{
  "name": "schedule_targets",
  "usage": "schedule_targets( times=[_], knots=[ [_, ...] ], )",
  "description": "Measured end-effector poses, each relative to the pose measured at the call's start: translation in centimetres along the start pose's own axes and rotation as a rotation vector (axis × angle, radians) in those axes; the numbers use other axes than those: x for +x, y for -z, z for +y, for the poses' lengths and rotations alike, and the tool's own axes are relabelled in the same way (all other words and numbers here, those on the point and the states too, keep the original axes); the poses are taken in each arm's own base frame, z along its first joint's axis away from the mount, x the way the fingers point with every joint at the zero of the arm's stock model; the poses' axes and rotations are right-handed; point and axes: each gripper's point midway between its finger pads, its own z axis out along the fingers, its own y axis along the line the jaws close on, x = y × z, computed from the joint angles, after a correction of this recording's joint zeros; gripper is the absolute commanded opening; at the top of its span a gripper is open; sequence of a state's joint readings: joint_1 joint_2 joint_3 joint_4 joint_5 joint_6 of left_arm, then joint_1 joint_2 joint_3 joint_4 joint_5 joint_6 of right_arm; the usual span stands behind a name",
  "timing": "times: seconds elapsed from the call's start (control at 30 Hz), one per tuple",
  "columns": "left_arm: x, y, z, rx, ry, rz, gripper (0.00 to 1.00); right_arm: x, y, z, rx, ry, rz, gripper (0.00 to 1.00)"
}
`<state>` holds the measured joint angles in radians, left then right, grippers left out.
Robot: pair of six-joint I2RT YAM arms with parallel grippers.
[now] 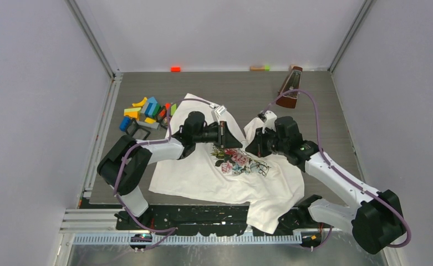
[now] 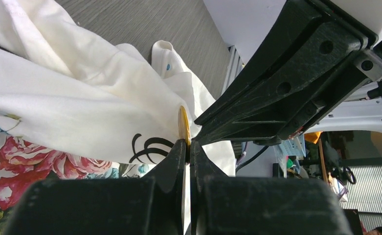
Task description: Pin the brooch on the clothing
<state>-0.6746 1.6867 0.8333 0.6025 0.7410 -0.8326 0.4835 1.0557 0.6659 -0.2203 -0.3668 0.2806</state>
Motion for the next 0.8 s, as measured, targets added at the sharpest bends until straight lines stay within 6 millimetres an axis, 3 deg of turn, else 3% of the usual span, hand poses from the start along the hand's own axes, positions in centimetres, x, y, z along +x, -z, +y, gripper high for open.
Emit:
schedule_targets(
  times=[0.8],
  knots=[
    [1.6,0.6,1.1,-0.038,-0.034,-0.009,0.00,2.0,-1.4,0.6,-0.040,-0.119,0.175,0.01]
  ],
)
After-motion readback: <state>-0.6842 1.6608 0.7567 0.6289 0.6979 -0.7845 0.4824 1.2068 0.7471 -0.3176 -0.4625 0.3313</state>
